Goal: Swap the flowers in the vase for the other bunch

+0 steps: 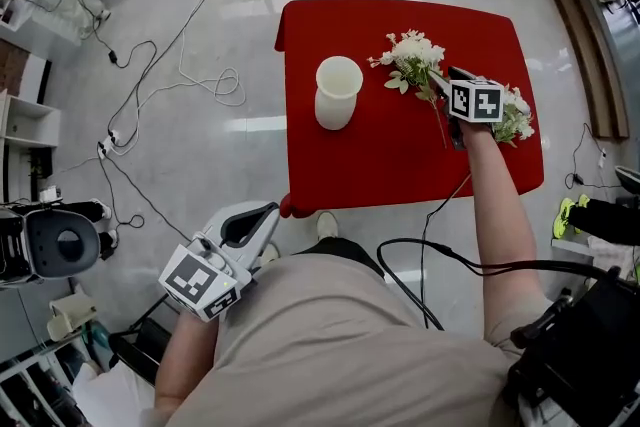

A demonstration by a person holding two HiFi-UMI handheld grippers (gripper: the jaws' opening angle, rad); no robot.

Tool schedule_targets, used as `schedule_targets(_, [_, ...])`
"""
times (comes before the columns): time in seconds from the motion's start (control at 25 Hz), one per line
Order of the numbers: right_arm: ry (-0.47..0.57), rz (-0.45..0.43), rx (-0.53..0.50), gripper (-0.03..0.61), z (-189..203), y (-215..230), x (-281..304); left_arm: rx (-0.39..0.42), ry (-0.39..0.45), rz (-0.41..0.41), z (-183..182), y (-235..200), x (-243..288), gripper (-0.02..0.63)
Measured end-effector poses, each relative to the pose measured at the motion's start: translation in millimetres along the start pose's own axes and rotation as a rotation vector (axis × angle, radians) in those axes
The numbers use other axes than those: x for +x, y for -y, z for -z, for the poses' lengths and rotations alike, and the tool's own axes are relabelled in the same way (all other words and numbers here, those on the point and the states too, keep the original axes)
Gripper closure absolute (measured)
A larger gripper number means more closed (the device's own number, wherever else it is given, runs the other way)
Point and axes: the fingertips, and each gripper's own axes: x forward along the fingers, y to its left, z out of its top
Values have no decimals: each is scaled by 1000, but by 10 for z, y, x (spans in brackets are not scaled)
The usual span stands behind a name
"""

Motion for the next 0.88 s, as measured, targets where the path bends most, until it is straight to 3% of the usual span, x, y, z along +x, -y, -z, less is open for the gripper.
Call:
schedule_targets(0.44, [-166, -51, -37, 302, -3, 71, 563, -10, -32, -14, -15, -35, 197, 607])
schedule_targets(0.88, [-287, -99, 45, 337, 210, 178, 987, -27, -47, -44, 24, -184, 206, 607])
